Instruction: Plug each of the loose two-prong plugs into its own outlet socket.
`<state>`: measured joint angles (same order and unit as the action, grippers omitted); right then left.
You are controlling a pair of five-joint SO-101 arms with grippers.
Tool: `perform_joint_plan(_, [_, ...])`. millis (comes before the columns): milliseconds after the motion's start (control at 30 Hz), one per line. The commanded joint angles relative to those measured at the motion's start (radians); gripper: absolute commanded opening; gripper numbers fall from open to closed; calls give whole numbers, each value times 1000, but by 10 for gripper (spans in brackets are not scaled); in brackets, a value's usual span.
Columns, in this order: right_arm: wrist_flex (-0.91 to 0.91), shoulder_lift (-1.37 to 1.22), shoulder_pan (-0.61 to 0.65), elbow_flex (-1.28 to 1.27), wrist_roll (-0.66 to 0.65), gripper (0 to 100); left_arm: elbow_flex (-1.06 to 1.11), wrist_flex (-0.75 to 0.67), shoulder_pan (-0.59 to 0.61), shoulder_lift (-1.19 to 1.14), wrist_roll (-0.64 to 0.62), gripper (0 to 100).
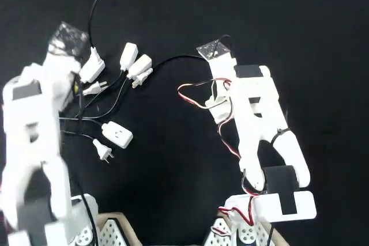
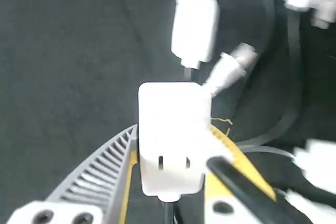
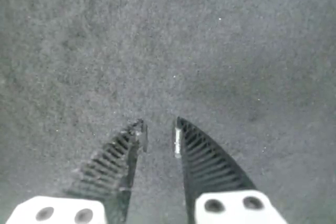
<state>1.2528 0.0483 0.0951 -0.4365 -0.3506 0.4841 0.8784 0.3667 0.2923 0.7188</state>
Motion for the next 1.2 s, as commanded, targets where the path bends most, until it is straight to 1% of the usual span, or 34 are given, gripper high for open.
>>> perform_joint_plan(0, [-5,2,-12,53,2,81,-317,-32,42,-301,-35,29])
perform_joint_plan(100, [-5,2,-12,53,2,81,-538,-29,62,-523,-123,29])
perform_joint_plan(167, [-5,2,-11,53,2,81,-670,-21,61,-658,-152,33])
perform_joint_plan(233, [-5,2,-11,53,2,81,-800,28,47,-778,-167,34])
perform_joint_plan(333, [-5,2,-11,53,2,81,-1006,152,27,-944,-170,35])
perform_joint_plan(367, [-5,2,-11,53,2,81,-1082,190,27,-996,-180,49])
perform_joint_plan(467, [-5,2,-11,53,2,81,-1307,307,48,-1135,-230,155])
perform_joint_plan(533, [-5,2,-11,53,0,81,-1443,390,58,-1217,-215,239])
perform_joint_plan(600, [-5,2,-11,53,0,81,-1569,485,61,-1286,-203,299])
perform_joint_plan(800, [-5,2,-9,53,-2,81,-1969,853,38,-1390,-163,310])
perform_joint_plan(833, [-5,2,-9,53,-2,81,-2029,891,35,-1398,-163,310])
perform_joint_plan(900, [-5,2,-9,53,0,81,-2068,885,39,-1401,-172,310])
perform_joint_plan(1000, [-5,2,-9,51,0,81,-2031,887,42,-1389,-172,310])
perform_joint_plan(1100, [-5,2,-9,51,0,81,-1899,888,42,-1347,-173,310])
perform_joint_plan(1167, [-5,1,-9,51,0,81,-1765,888,48,-1266,-178,310])
